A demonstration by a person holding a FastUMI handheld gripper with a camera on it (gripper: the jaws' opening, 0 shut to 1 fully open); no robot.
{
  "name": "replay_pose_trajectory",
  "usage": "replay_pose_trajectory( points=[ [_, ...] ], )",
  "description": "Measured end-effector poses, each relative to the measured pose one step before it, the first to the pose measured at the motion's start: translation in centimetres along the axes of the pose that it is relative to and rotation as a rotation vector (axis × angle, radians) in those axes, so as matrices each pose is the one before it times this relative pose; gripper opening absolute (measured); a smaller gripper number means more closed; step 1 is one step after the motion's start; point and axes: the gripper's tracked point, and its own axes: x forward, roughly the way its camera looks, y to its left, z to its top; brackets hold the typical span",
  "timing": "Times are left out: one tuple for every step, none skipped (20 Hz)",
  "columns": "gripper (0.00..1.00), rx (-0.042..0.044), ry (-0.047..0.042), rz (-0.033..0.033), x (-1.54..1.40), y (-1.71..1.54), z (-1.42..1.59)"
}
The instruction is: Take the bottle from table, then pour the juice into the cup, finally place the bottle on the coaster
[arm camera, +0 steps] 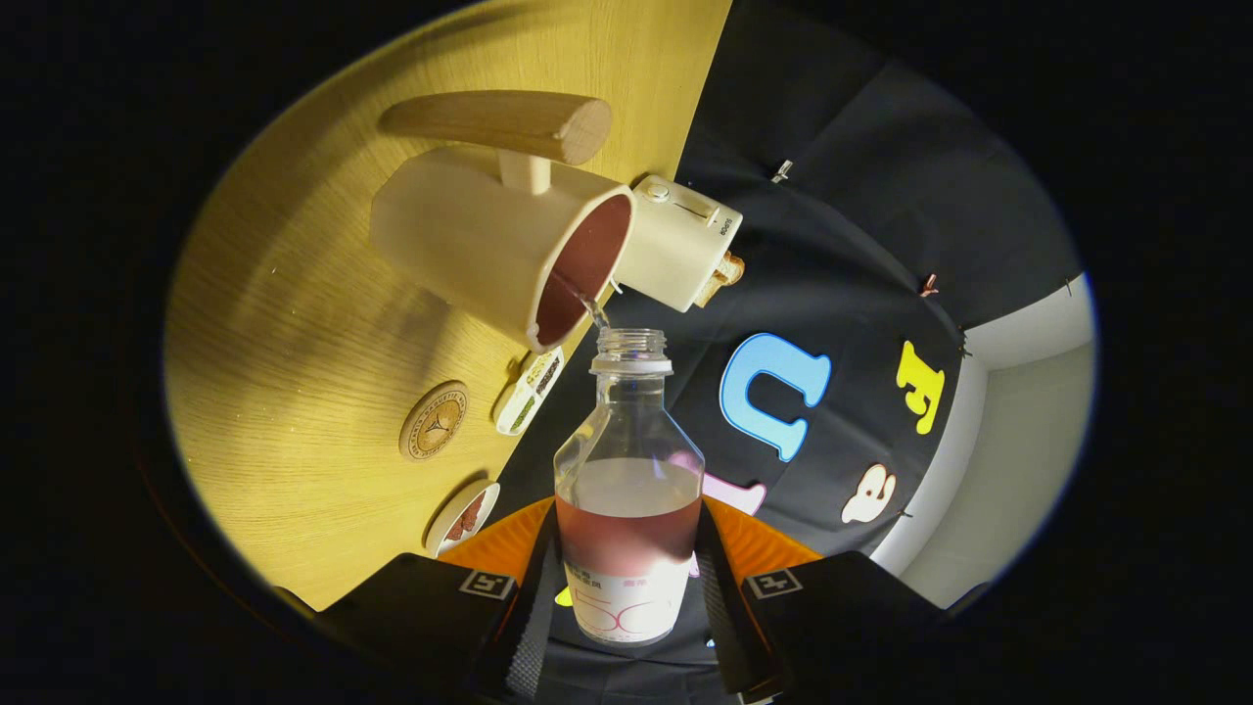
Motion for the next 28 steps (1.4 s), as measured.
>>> replay_pose_trajectory(
  points=[
    [0.70,-0.00654,-0.00389,-0.00402,0.048,-0.092,-0.009],
    [0.70,-0.00698,-0.00495,-0.00515,0.046,-0.081,-0.007],
    [0.70,-0.00650,-0.00474,-0.00506,0.062,-0.068,0.020],
    [0.70,-0.00688,-0.00542,-0.00361,0.024,-0.096,-0.007],
    [0.70,-0.00701,-0.00504,-0.00447,0.075,-0.110,-0.008],
    [0.70,-0.00704,-0.00405,-0.00384,-0.064,-0.093,-0.005],
    [0.70,-0.00663,-0.00450,-0.00330,0.091,-0.016,-0.021],
    [0.70,-0.00612,-0.00355,-0.00389,0.013,-0.165,-0.018],
    [0.70,-0.00528,-0.00421,-0.00221,0.031,-0.092,0.067],
    [0.70,-0.00587,-0.00455,-0.00199,-0.011,-0.073,0.007],
    [0.70,-0.00814,-0.00634,-0.00300,0.058,-0.051,0.042],
    [0.70,-0.01020,-0.00523,-0.00579,0.019,-0.178,-0.002],
    [0.70,-0.01095,-0.00702,-0.00412,0.040,-0.079,0.081],
    [0.70,-0.01025,-0.00529,-0.00354,-0.137,-0.066,-0.016],
    [0.70,-0.00877,-0.00542,-0.00288,0.073,-0.049,0.036],
    [0.70,-0.00866,-0.00469,-0.00370,-0.034,-0.168,-0.056],
    [0.70,-0.00828,-0.00638,-0.00480,0.114,-0.120,0.089],
    [0.70,-0.01031,-0.00790,-0.00598,0.101,-0.110,0.076],
    [0.70,-0.01442,-0.00937,-0.00649,0.346,-0.116,0.205],
    [0.70,-0.01695,-0.01188,-0.00587,0.241,-0.185,0.128],
    [0.70,-0.01750,-0.01081,-0.00569,0.142,-0.144,-0.030],
    [0.70,-0.01807,-0.01095,-0.00463,0.063,-0.083,-0.021],
    [0.70,-0.01498,-0.01118,-0.00638,0.008,-0.248,0.042],
    [0.70,-0.01274,-0.01008,-0.00485,0.226,-0.044,0.134],
    [0.70,-0.01307,-0.01079,-0.00331,0.041,-0.061,0.065],
    [0.70,-0.01470,-0.00930,-0.00455,0.225,-0.026,0.039],
    [0.70,-0.01343,-0.00878,-0.00475,0.015,-0.127,0.058],
    [0.70,-0.01109,-0.00925,-0.00355,0.058,-0.121,0.083]
  ],
)
